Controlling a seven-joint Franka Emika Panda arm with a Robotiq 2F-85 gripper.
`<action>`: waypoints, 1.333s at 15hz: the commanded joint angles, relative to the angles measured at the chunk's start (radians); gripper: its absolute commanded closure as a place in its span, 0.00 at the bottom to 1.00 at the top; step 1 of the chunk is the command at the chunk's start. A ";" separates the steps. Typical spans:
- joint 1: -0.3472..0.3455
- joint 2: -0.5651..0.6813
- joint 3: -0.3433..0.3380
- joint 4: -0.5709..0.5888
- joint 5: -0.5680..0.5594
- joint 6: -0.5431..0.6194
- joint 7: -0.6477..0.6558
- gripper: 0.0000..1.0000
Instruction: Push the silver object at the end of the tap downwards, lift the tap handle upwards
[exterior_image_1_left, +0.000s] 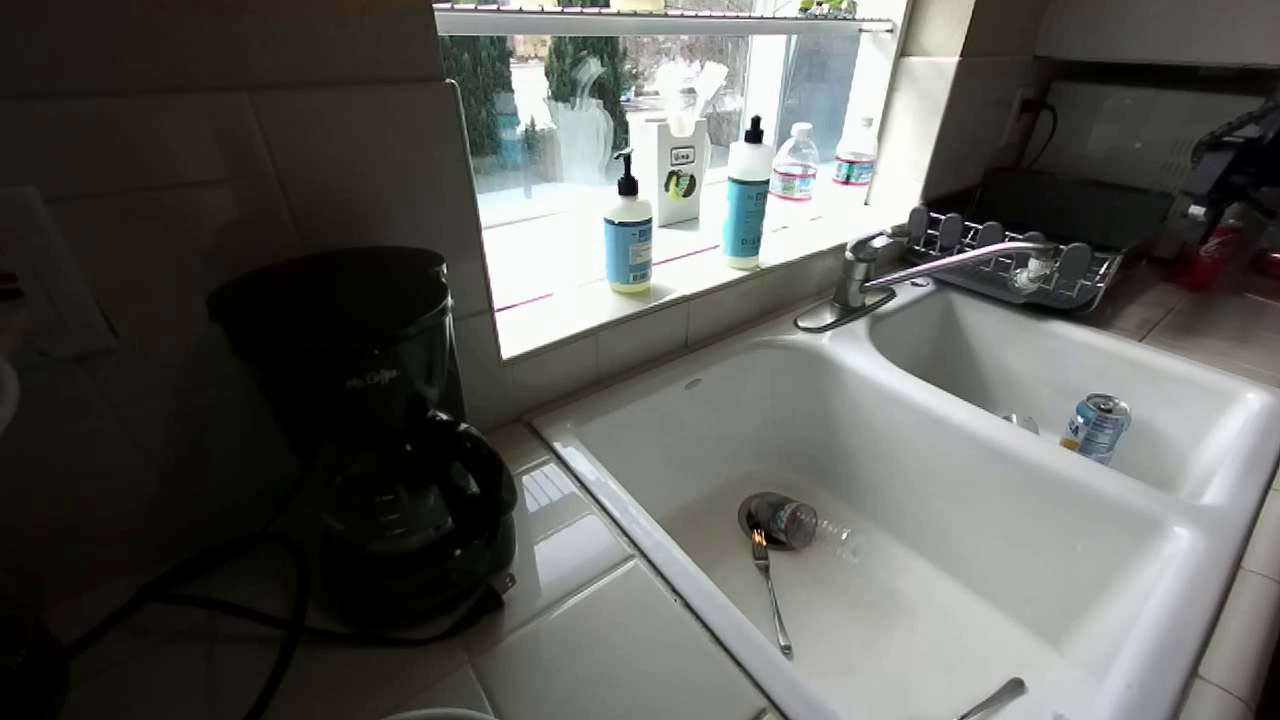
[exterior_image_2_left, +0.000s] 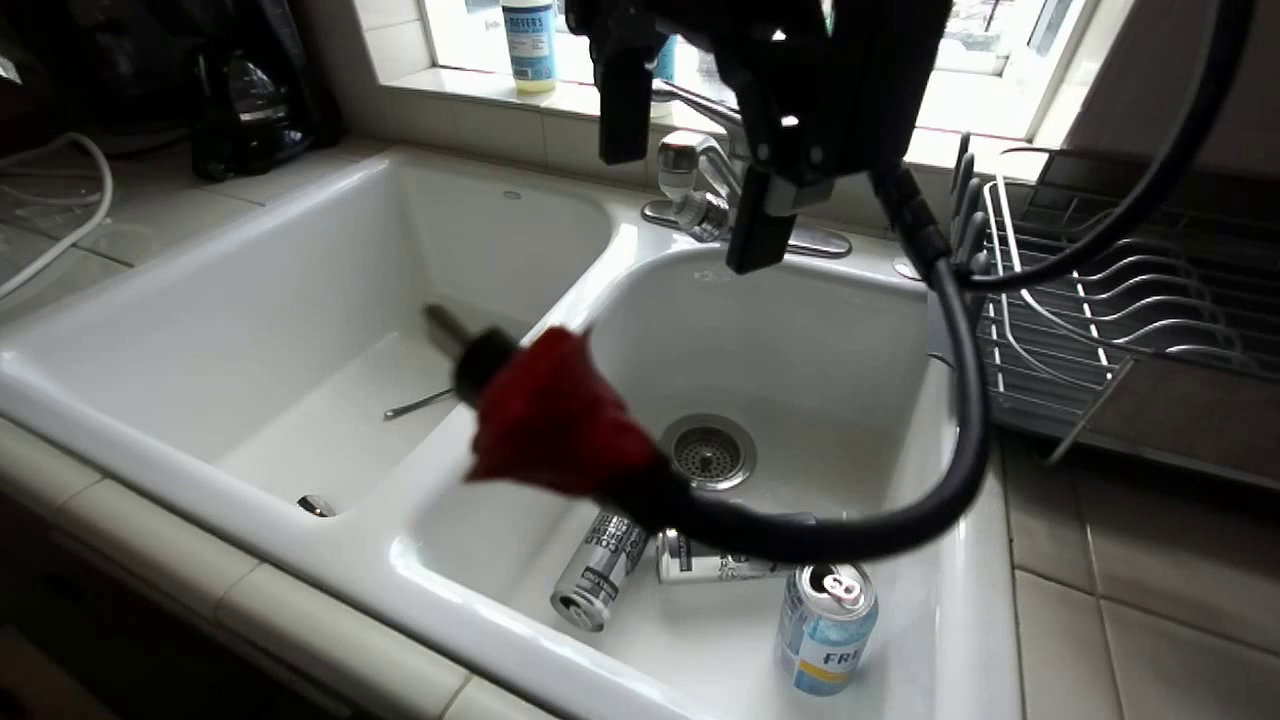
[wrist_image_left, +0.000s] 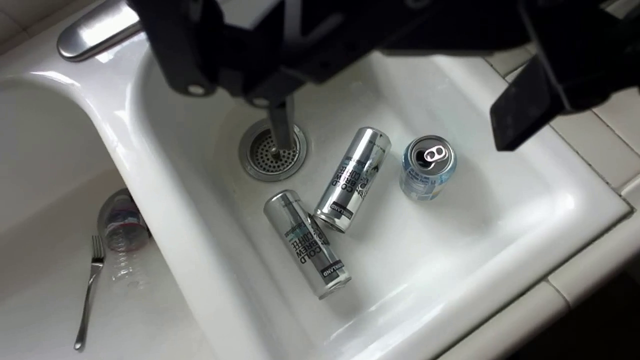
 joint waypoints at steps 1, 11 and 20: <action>0.003 0.154 0.004 0.134 0.058 -0.069 0.072 0.00; -0.009 0.399 -0.016 0.293 0.212 -0.099 0.236 0.00; -0.007 0.426 -0.011 0.299 0.248 -0.075 0.239 0.00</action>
